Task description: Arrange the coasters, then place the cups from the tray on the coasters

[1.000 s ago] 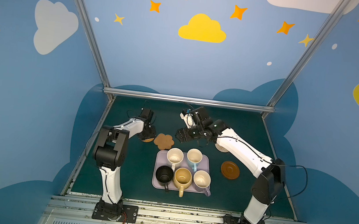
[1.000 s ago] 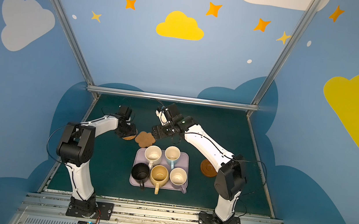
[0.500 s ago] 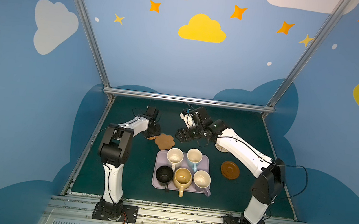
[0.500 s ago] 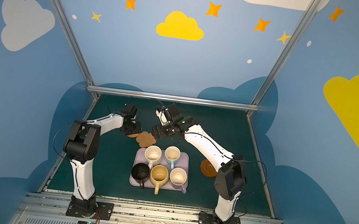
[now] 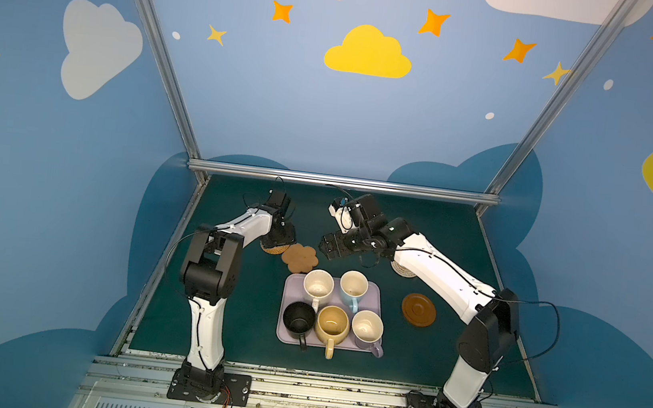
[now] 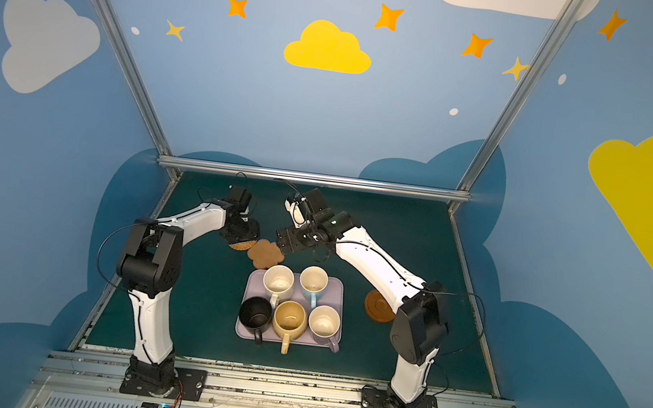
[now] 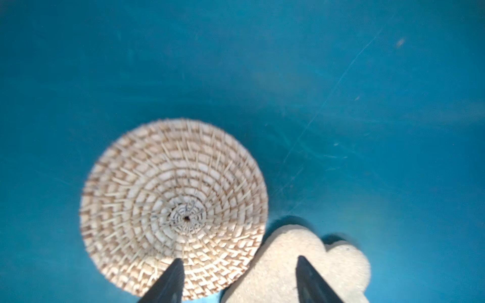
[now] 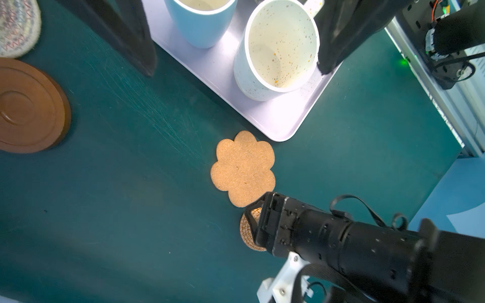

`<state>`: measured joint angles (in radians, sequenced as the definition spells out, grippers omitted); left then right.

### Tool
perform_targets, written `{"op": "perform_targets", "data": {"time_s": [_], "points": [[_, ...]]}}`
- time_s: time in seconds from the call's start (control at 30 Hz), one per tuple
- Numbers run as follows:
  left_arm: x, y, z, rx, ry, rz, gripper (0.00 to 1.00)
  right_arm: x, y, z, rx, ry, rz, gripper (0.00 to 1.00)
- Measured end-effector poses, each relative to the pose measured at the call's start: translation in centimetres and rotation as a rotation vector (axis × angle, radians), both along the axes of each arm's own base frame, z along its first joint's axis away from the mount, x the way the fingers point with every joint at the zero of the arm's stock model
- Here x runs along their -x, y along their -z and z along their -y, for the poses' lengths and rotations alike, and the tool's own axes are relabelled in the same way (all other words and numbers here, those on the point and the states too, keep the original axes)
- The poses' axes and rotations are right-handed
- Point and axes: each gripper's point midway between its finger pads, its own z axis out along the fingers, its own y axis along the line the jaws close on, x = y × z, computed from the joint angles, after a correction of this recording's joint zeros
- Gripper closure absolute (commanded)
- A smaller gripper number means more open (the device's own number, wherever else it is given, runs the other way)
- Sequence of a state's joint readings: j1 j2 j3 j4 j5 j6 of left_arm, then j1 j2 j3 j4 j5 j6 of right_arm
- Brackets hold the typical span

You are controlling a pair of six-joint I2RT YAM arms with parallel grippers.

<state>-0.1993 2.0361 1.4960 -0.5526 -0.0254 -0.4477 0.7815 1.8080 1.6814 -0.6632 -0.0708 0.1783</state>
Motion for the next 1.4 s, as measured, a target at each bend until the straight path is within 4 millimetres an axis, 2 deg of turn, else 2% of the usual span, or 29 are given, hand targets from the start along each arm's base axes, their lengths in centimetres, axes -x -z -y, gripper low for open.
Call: {"op": "perform_targets", "data": {"time_s": [0.13,0.27,0.4,0.5,0.6,0.67,0.8,0.9,1.0,1.2,1.4], "points": [[-0.4,-2.0,-0.2,-0.011,0.003,0.029,0.18,-0.4,0.0,0.3,0.007,0.01,0.008,0.04],[0.4,-5.1,-0.2,0.011,0.01,0.074,0.05,-0.7,-0.1,0.5,0.008,0.02,0.017,0.04],[2.6,-8.3,0.3,0.108,0.028,0.126,0.04,-1.0,-0.2,0.6,-0.002,0.031,0.021,0.04],[4.8,-9.3,1.1,0.2,0.04,0.149,0.07,-1.1,-0.2,0.7,-0.01,0.04,0.011,0.04],[7.2,-8.2,2.1,0.292,0.036,0.133,0.11,-1.0,-0.2,0.6,-0.011,0.038,0.001,0.04],[8.9,-6.4,2.5,0.325,0.02,0.087,0.18,-1.1,0.0,0.3,-0.011,0.035,-0.011,0.04],[10.5,-3.8,3.4,0.334,0.002,0.022,0.23,-1.4,0.9,-0.8,-0.015,0.02,-0.039,0.04],[10.3,-3.0,4.3,0.325,0.006,0.017,0.24,-1.1,2.1,-1.3,0.0,0.008,-0.066,0.04],[10.0,-1.9,4.9,0.315,0.006,0.009,0.26,-0.9,2.5,-1.3,0.008,0.003,-0.079,0.04],[9.2,0.4,4.3,0.237,-0.017,-0.009,0.3,-0.8,3.1,-1.1,0.009,0.01,-0.088,0.04],[8.5,1.1,4.3,0.212,-0.024,-0.006,0.31,-0.9,3.8,-0.5,0.014,0.029,-0.113,0.04]]}}
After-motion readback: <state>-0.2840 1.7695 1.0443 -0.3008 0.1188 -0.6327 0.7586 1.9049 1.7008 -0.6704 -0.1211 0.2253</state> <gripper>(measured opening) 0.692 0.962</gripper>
